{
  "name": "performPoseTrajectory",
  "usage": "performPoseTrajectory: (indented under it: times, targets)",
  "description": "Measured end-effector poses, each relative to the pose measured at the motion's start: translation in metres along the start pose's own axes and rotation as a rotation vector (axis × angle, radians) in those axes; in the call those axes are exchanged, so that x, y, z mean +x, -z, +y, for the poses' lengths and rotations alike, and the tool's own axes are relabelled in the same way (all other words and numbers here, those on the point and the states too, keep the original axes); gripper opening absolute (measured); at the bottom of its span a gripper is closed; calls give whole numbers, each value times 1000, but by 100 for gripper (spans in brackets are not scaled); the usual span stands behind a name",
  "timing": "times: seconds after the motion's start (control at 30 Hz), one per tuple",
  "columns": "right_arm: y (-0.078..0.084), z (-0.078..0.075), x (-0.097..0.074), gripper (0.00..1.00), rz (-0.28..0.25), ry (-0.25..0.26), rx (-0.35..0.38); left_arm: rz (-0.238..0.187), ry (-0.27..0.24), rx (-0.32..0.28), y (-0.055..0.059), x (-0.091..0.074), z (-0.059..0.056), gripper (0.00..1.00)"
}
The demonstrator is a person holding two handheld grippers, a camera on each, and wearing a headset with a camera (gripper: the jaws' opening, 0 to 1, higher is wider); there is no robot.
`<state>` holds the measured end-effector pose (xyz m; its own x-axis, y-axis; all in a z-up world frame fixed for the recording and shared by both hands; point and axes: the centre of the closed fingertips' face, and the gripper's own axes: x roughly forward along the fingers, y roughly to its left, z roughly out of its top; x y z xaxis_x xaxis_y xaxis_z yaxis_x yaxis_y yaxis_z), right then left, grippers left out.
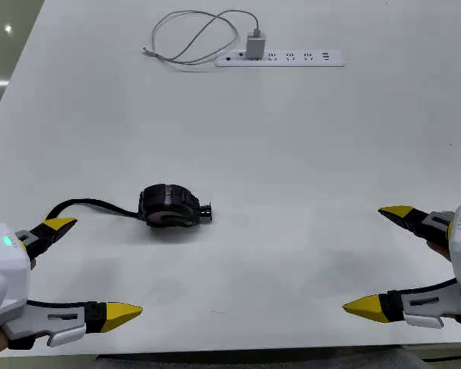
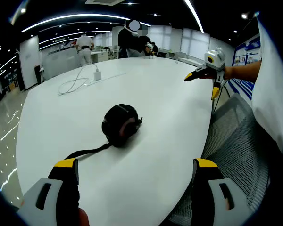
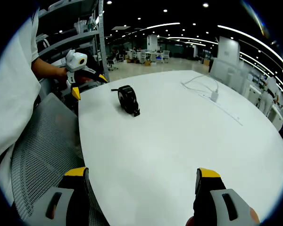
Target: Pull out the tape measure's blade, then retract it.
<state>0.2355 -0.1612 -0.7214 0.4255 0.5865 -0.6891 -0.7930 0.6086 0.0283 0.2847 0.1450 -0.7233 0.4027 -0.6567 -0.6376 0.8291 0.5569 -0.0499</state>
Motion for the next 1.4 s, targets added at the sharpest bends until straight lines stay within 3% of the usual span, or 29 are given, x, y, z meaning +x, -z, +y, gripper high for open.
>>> performPoseTrajectory:
  times: [0.4, 0.5, 0.73, 1.07, 1.4]
  targets:
    - [1, 1, 0, 93, 2, -2, -2, 3, 2, 5, 0, 1, 0, 99]
    - [0, 1, 0, 93, -4, -2, -4, -34, 8, 11, -7, 1, -1, 99]
    - [-1, -3, 1, 93, -10, 3, -10, -21, 26, 4, -6, 2, -3, 93]
    - [-2, -6, 2, 93, -6, 0, -15, -18, 25, 6, -6, 3, 1, 93]
    - [-7, -9, 12, 93, -1, -26, -33, -15, 64, 39, -17, 15, 4, 95]
